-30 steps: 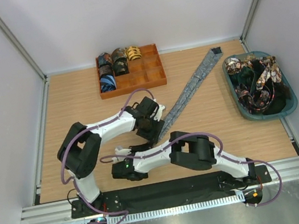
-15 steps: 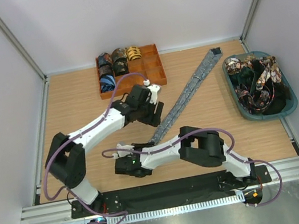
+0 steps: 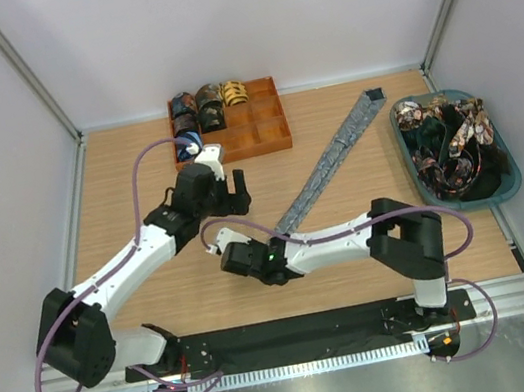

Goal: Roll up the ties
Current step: Roll the tie

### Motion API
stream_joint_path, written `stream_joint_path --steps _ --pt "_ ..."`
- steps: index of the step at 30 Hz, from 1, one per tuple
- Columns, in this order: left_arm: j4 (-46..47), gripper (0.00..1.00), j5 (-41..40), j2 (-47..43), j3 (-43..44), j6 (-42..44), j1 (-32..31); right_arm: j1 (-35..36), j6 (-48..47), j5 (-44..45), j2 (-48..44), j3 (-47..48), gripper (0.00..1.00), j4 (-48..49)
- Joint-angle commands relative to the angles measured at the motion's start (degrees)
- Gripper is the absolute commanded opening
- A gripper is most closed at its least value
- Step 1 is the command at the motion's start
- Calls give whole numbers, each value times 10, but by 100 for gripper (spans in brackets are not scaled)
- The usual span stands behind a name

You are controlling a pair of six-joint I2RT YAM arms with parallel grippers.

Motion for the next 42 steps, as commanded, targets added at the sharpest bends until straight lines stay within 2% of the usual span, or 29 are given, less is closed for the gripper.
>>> stream_joint_path --steps 1,3,8,11,13,15,18,24,28,35,42 --pt "61 93 -40 -28 -15 -44 23 -20 14 -107 -51 -32 9 78" --pt "66 100 -57 -44 -27 -60 32 -40 18 -133 -63 -47 8 90" --pt "87 100 -108 -81 -65 -101 51 -83 27 -229 -101 -80 8 120" --pt "84 100 -164 -100 -91 -163 67 -112 31 -288 -121 -105 7 146" --pt "103 100 -165 -113 -106 -182 79 -140 39 -312 -129 -127 7 173" --pt "123 100 -155 -125 -133 -178 81 -162 50 -381 -137 -143 7 193" --pt "171 100 -121 -131 -161 -153 81 -199 61 -452 -143 -157 7 213" --pt "252 100 37 -105 -192 -61 73 -277 100 -584 -138 -178 8 264" --pt "307 100 74 -85 -217 5 40 -323 124 -670 -117 -192 7 297" --pt "295 100 104 -23 -204 106 -17 -382 165 -755 -75 -210 7 350" --pt "228 100 120 52 -159 195 -63 -413 189 -776 -47 -221 7 382"
